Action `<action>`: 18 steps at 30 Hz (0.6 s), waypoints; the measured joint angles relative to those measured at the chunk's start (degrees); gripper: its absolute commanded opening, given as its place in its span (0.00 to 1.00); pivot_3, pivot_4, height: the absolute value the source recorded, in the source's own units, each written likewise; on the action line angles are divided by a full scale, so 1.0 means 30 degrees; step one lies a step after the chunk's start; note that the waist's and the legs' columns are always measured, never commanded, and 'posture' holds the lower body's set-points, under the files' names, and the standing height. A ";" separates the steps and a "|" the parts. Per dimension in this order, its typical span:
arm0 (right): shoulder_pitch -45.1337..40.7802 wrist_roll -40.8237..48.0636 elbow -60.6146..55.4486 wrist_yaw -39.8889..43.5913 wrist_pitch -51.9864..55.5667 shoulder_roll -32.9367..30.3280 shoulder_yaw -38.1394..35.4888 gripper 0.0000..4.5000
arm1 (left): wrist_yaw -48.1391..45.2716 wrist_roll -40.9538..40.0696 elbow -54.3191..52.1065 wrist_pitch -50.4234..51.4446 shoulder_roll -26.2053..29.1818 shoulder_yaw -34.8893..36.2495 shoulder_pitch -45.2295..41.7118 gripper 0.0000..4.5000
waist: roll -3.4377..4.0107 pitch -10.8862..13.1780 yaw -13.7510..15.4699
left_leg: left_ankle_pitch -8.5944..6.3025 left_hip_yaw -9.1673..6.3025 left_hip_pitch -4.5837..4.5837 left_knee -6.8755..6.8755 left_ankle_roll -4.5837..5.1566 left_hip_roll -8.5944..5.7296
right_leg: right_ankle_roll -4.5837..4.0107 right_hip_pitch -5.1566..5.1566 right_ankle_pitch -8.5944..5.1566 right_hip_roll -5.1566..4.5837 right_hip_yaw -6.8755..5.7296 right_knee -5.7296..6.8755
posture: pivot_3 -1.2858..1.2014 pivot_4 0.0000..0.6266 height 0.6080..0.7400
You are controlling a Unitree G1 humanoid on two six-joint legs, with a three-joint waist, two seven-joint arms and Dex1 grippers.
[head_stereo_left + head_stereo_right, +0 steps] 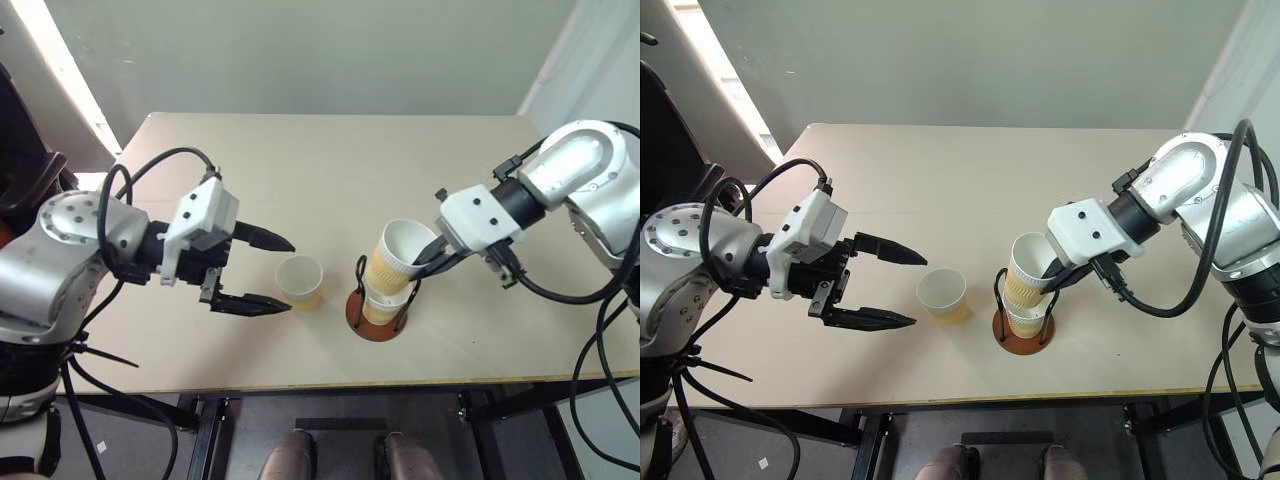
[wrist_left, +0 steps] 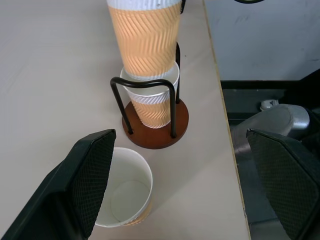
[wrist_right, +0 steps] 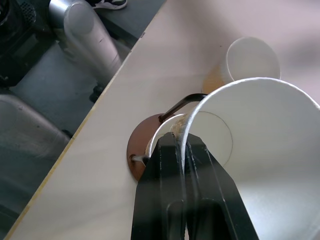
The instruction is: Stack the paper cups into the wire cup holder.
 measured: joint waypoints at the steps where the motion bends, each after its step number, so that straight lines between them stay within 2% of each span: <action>1: 0.0000 -0.0020 0.0000 0.0000 -0.0053 0.0000 0.0102 0.04 | 0.0022 0.0000 -0.0015 0.0000 0.0001 0.0000 0.0008 1.00 | 0.0000 0.0000 0.0000 | 0.0000 0.0001 0.0000 0.0000 0.0000 0.0000 | 0.0000 0.0000 0.0000 0.0000 0.0001 0.0000 | 0.52 0.24 1.00; 4: -0.0015 -0.0401 0.0074 0.0000 -0.0318 -0.0004 0.0274 0.20 | 0.0038 0.0005 -0.0058 -0.0008 0.0002 -0.0001 0.0009 1.00 | 0.0000 0.0000 0.0000 | 0.0000 0.0000 0.0000 0.0000 0.0000 0.0001 | 0.0000 0.0000 0.0000 0.0000 -0.0001 0.0000 | 0.52 0.24 1.00; 10: -0.0241 -0.0474 0.0383 0.0000 -0.0368 0.0074 0.0716 0.67 | 0.0170 0.0465 0.0159 -0.0125 0.0000 -0.0206 -0.0072 1.00 | 0.0000 0.0000 -0.0001 | 0.0001 0.0000 0.0002 0.0001 0.0000 0.0001 | 0.0000 0.0000 0.0000 -0.0001 0.0000 0.0003 | 0.52 0.24 1.00; 13: -0.0290 -0.0320 0.0594 -0.0052 0.0288 0.0306 0.0219 0.91 | 0.0494 0.1605 0.0983 -0.0754 -0.0163 -0.1049 -0.0692 1.00 | -0.0004 -0.0002 0.0013 | 0.0002 -0.0009 0.0000 0.0002 0.0000 0.0000 | -0.0001 0.0002 0.0000 -0.0001 -0.0004 0.0004 | 0.52 0.24 1.00; 15: -0.0212 0.0355 0.0726 -0.0598 0.1749 0.0759 -0.1134 0.91 | 0.0718 0.2601 0.2155 -0.1390 -0.0705 -0.1804 -0.1791 1.00 | -0.0004 -0.0002 0.0047 | 0.0014 -0.0010 -0.0009 0.0006 0.0003 -0.0005 | -0.0004 0.0001 0.0003 -0.0008 -0.0006 0.0007 | 0.52 0.24 1.00; 18: -0.0034 0.1782 0.0618 -0.2938 0.4619 0.1757 -0.3920 0.91 | 0.0830 0.4067 0.4219 -0.2462 -0.1541 -0.2798 -0.3660 1.00 | -0.0013 -0.0008 0.0043 | 0.0018 -0.0009 -0.0002 0.0009 -0.0004 -0.0008 | -0.0013 0.0008 0.0013 -0.0009 0.0000 -0.0007 | 0.52 0.24 1.00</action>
